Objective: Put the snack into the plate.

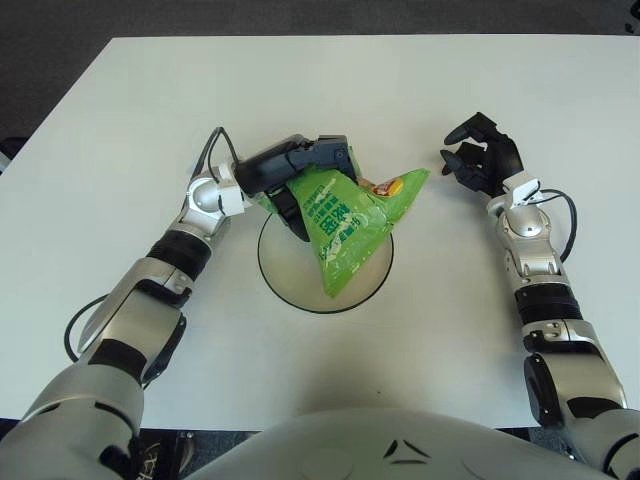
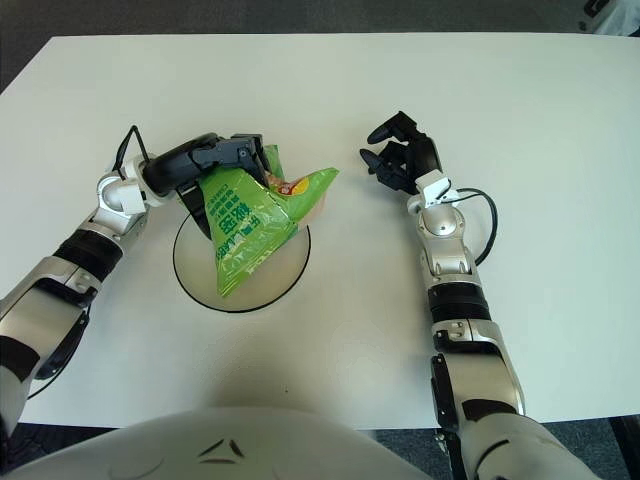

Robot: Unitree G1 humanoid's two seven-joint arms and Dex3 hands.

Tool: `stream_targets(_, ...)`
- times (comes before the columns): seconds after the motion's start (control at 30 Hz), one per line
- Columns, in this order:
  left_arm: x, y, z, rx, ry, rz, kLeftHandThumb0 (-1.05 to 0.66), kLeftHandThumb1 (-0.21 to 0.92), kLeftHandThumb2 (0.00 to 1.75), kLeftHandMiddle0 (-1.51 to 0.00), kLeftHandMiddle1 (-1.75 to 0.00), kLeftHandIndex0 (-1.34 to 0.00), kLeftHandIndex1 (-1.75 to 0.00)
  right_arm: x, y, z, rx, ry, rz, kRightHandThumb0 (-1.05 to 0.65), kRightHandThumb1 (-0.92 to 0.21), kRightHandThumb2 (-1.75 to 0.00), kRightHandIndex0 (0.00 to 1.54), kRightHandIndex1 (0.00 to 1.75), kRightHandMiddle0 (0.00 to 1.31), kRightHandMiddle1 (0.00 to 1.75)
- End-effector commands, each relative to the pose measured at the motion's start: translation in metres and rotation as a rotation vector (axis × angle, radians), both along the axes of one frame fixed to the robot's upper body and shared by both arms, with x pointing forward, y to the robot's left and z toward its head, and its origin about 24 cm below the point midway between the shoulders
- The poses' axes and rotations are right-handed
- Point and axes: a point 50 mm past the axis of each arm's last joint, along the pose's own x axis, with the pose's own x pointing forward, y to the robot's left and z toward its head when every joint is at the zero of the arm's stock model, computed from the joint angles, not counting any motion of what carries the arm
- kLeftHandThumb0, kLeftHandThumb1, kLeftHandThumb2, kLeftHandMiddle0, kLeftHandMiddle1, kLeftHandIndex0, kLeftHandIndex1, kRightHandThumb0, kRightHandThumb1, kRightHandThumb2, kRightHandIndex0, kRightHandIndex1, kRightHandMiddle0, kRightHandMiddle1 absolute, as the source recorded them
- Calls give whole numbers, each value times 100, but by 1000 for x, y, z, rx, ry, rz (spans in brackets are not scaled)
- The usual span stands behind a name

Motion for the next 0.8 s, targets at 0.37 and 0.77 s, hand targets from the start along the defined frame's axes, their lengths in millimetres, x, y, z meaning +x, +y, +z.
stream_targets(0.37,3,14,6,185,43,-22,-79,92,47,-44,-2,-49,-19,-16,-9,-54,-49,255,-4,-36,-92,-28,96,123,46,148)
stream_targets(0.77,4,22,9,137,275,-183,-93,92,53,-27,0,-40,-4,-15,-9,-53,-55,259,-2,-36,-92,-28,96,123,47,148)
